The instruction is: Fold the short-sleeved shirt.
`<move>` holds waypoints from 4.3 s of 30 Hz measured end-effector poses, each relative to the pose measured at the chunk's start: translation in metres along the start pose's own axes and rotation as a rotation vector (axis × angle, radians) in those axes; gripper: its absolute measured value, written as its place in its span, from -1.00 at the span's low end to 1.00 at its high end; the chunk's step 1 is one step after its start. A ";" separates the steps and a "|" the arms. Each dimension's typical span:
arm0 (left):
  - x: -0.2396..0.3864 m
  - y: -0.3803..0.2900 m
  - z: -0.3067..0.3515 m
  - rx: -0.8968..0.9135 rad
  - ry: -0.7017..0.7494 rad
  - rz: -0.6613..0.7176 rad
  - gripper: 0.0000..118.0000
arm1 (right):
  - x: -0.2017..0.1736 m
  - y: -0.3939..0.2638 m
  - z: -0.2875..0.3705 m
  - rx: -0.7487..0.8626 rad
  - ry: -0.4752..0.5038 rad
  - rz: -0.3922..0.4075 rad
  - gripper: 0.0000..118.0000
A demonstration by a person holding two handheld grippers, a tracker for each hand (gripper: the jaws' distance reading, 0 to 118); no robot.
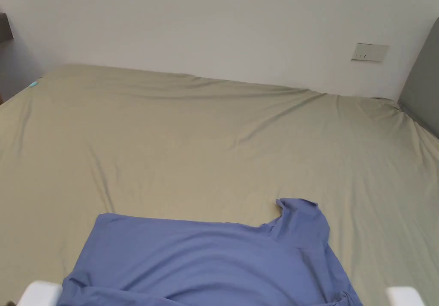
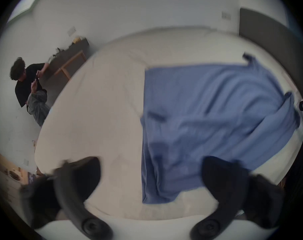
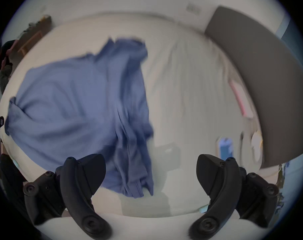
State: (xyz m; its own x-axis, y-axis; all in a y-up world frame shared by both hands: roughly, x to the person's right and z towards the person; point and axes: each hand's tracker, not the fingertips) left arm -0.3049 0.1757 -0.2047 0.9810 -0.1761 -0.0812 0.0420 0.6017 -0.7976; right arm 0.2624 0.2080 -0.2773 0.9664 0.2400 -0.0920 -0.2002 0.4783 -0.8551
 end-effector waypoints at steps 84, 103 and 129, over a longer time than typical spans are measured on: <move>0.010 0.143 -0.069 0.114 -0.066 -0.086 -0.99 | -0.041 0.168 -0.151 -0.022 0.166 0.067 -0.90; -0.011 0.077 0.031 0.122 -0.062 -0.121 -0.99 | 0.000 0.086 0.037 0.062 0.230 0.133 -0.90; -0.002 -0.004 -0.049 -0.240 -0.172 -0.286 -0.77 | -0.030 -0.022 -0.055 -0.267 0.240 0.218 -0.60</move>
State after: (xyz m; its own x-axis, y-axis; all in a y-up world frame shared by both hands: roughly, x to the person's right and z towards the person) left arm -0.3167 0.1356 -0.2307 0.9545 -0.1647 0.2486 0.2919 0.3450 -0.8921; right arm 0.2466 0.1437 -0.2837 0.9224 0.0923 -0.3749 -0.3860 0.1945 -0.9018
